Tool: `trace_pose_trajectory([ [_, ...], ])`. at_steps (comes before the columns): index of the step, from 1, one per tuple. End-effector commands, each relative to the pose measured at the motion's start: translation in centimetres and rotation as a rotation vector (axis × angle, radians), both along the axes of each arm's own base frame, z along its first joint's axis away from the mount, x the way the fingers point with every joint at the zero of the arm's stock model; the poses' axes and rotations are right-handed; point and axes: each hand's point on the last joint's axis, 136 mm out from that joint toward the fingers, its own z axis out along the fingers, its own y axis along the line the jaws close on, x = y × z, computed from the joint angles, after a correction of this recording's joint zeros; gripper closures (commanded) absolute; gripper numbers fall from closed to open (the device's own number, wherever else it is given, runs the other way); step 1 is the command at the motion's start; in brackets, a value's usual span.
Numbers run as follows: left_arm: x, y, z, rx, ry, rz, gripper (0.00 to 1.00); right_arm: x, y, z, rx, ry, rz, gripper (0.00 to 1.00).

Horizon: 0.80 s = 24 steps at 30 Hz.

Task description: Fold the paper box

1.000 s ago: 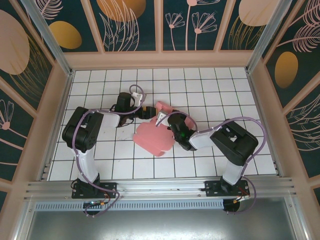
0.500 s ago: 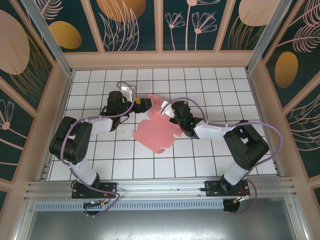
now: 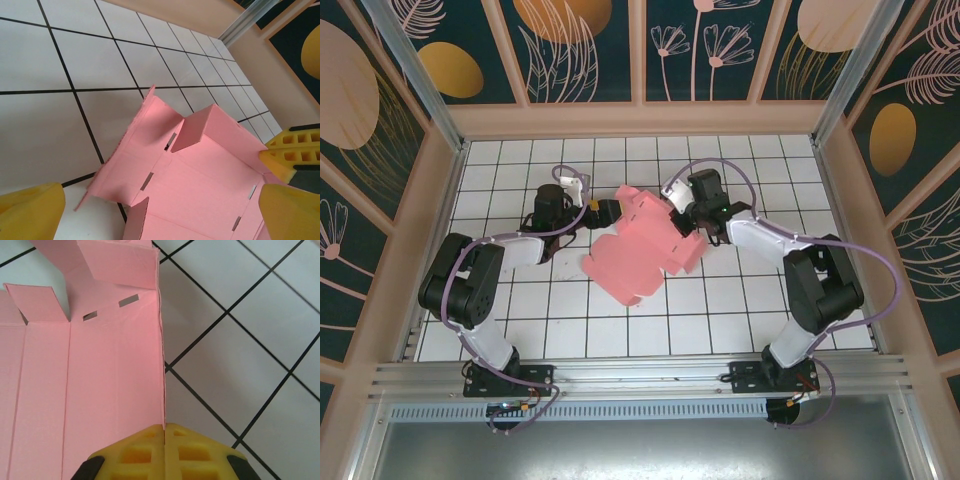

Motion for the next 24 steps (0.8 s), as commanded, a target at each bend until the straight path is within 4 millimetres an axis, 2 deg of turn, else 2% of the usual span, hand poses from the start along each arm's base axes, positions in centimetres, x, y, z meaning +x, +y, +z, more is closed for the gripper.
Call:
trace_pose_trajectory([
  [1,0.0,0.2,0.0,0.027,-0.013,-0.003,0.01,-0.4,0.1,-1.4,0.011,0.101,0.004,0.99],
  [6,-0.2,0.3,-0.4,0.041,-0.005,-0.007,0.01,-0.1,-0.3,-3.1,0.026,0.219,0.023,0.99],
  [9,-0.2,0.4,-0.5,0.043,0.001,-0.008,0.01,0.8,-0.6,-3.4,0.015,0.25,0.018,0.96],
  [16,-0.2,0.3,-0.4,0.044,0.002,-0.014,0.01,2.7,-1.6,-3.3,-0.002,0.252,0.012,0.79],
  [20,-0.2,0.2,-0.4,0.038,0.003,-0.016,0.01,3.3,-2.6,-4.0,-0.017,0.257,0.007,0.74],
  [24,-0.3,0.2,-0.4,0.038,0.005,-0.019,0.01,3.7,-3.3,-3.9,-0.008,0.26,0.01,0.59],
])
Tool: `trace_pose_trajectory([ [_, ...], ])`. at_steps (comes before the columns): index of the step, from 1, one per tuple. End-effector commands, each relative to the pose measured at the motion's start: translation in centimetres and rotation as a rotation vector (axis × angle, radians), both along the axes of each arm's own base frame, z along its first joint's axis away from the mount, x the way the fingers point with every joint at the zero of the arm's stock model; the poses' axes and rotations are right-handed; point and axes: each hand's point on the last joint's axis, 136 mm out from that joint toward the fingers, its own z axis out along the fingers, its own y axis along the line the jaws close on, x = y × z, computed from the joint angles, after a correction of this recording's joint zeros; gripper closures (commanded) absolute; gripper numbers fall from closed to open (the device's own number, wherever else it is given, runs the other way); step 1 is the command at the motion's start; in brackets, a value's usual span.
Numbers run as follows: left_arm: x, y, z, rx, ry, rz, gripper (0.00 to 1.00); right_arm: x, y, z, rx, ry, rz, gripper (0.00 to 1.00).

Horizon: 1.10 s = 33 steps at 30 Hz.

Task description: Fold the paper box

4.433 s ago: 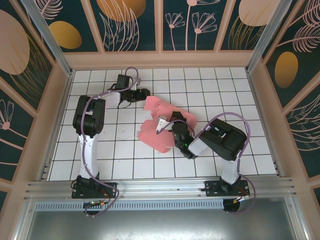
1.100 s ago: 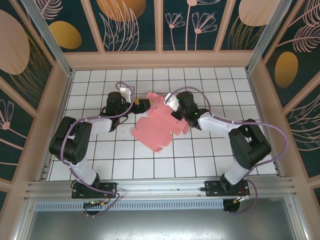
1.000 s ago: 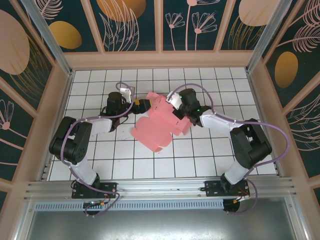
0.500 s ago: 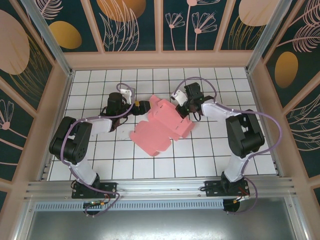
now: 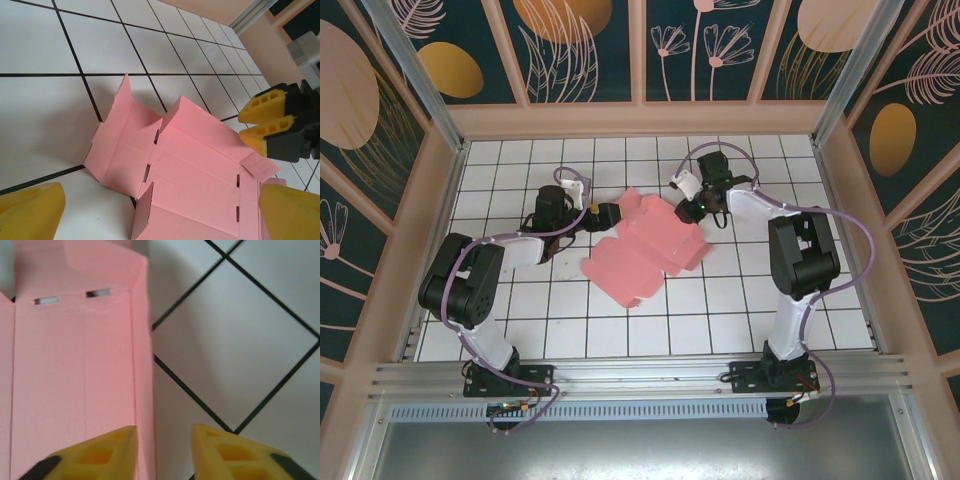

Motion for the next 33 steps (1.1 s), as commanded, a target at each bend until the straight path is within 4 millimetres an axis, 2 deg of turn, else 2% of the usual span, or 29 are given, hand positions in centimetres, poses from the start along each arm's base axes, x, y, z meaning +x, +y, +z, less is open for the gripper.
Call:
trace_pose_trajectory([
  [1,0.0,0.0,0.7,0.001,-0.026,-0.016,0.01,0.2,-0.5,0.0,0.008,0.025,0.02,0.56],
  [12,-0.1,0.0,0.4,0.007,-0.019,-0.016,0.01,-0.5,0.1,-1.8,0.037,0.122,0.067,0.55],
  [17,-0.2,0.0,0.2,0.009,-0.013,-0.022,0.01,-0.3,0.3,-2.1,0.038,0.134,0.072,0.63],
  [25,-0.4,0.0,-0.1,0.017,-0.004,-0.027,0.01,0.1,0.4,-3.0,0.023,0.161,0.098,0.68],
  [27,-0.5,0.1,1.0,0.016,-0.03,-0.026,0.01,0.2,0.6,-2.9,0.027,0.164,0.101,0.71],
  [31,-0.5,0.2,0.9,0.025,-0.028,-0.023,0.01,0.3,0.8,-2.5,0.036,0.164,0.111,0.83],
  [33,-0.5,0.2,0.9,0.023,-0.03,-0.023,0.01,-0.1,0.9,-2.4,0.039,0.177,0.126,0.83],
])
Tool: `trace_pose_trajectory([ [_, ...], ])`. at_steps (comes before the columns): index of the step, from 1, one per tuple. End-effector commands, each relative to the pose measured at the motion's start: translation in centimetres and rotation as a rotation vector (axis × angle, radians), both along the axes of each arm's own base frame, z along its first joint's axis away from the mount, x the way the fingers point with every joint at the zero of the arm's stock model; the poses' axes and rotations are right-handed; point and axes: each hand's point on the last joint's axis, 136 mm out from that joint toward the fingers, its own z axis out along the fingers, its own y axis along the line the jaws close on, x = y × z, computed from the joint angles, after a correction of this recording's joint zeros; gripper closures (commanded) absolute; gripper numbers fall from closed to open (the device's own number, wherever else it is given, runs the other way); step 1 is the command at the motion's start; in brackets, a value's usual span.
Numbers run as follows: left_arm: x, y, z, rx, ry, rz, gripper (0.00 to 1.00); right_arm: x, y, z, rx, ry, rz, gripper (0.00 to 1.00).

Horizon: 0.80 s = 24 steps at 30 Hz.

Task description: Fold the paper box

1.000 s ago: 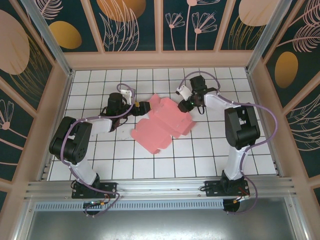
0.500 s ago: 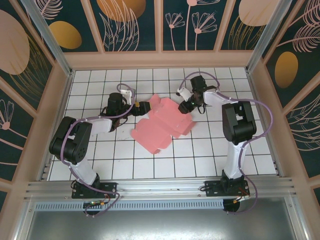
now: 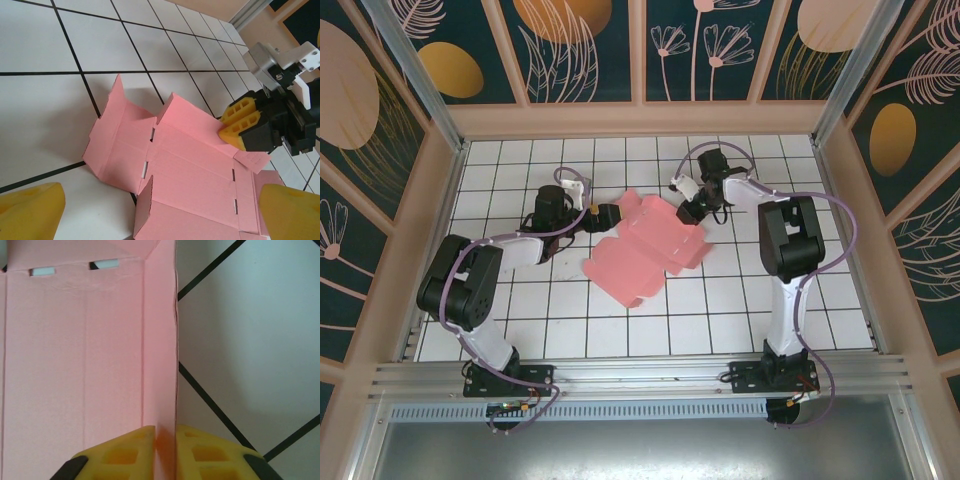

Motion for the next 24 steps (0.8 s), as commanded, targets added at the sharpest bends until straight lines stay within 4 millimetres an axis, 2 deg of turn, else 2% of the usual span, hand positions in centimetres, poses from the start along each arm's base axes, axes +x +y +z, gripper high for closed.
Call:
trace_pose_trajectory([
  [1,-0.2,0.1,0.8,0.005,-0.023,-0.012,0.01,-0.5,0.5,0.8,0.022,0.027,0.039,0.78],
  [3,-0.2,0.1,0.8,0.003,-0.025,-0.013,0.01,-0.6,0.4,0.8,0.016,0.032,0.043,0.75],
  [11,-0.2,0.0,0.8,0.0,-0.023,-0.018,0.01,-1.4,0.1,-0.4,0.002,0.079,0.052,0.75],
  [16,-0.3,0.0,0.9,0.004,-0.021,-0.019,0.01,-1.3,0.2,-0.4,0.006,0.078,0.056,0.8],
  [20,-0.2,0.1,1.0,0.006,-0.023,-0.014,0.01,-1.0,0.0,-0.1,-0.003,0.063,0.051,1.0],
  [24,-0.1,0.4,1.3,0.008,-0.03,0.007,0.01,-0.4,-0.3,0.9,-0.022,0.001,0.037,1.0],
])
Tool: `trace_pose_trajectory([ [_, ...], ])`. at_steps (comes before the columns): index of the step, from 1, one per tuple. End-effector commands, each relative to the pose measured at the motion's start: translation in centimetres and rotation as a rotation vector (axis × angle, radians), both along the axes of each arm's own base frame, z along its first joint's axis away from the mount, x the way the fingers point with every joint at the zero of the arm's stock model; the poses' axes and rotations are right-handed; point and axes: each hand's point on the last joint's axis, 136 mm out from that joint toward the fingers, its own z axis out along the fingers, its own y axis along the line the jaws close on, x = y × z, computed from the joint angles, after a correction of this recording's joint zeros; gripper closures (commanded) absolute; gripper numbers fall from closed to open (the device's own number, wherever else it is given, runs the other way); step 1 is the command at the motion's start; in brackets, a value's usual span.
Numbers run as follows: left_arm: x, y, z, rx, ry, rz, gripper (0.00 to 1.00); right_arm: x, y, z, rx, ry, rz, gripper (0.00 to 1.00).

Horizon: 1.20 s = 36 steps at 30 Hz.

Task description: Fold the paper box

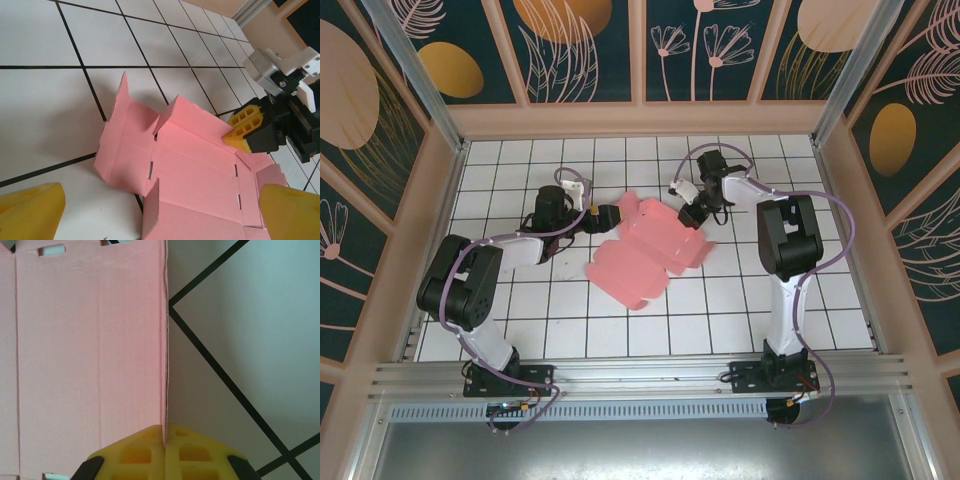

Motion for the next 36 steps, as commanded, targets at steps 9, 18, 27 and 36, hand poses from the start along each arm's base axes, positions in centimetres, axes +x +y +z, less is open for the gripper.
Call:
trace_pose_trajectory([
  [9,1.1,4.6,3.3,-0.079,-0.074,0.193,0.01,2.0,-1.2,5.3,-0.15,-0.429,-0.104,1.0],
  [18,1.2,6.5,2.7,-0.073,-0.062,0.253,0.01,0.1,-0.4,9.9,-0.354,-0.906,-0.125,1.0],
  [27,1.8,6.9,2.4,-0.069,-0.052,0.265,0.01,0.0,-0.9,12.3,-0.607,-1.221,-0.104,1.0],
  [36,2.4,7.2,2.4,-0.029,-0.053,0.258,0.01,-1.5,1.5,11.1,-0.67,-1.36,-0.051,1.0],
])
